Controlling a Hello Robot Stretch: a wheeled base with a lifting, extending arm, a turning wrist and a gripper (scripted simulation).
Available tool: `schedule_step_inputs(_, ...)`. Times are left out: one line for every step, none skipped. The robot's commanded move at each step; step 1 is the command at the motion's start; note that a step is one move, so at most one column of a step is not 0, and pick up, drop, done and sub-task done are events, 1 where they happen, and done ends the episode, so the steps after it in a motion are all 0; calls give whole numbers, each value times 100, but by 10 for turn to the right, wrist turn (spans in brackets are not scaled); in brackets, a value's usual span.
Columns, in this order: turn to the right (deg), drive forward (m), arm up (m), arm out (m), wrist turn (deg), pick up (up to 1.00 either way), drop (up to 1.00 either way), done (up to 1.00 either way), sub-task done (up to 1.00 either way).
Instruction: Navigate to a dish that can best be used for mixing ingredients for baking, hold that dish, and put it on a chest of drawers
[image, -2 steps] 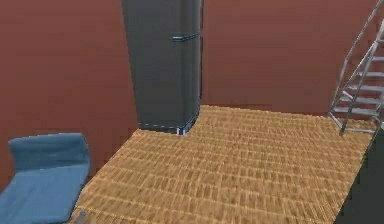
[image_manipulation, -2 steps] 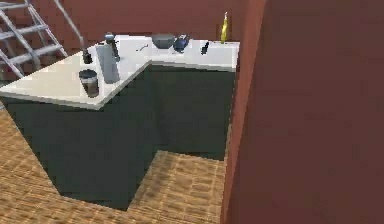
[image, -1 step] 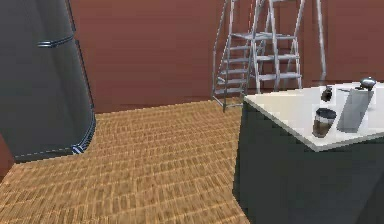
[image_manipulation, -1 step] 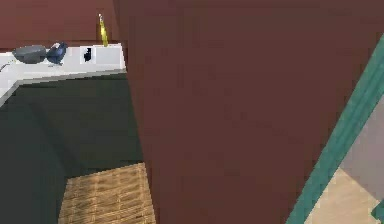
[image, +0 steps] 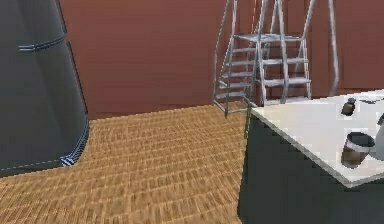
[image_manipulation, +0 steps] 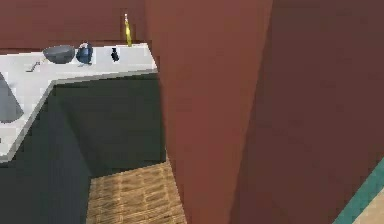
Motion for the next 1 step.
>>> schedule_step_inputs(-450, 0, 0, 0, 0, 0, 0, 0, 0)
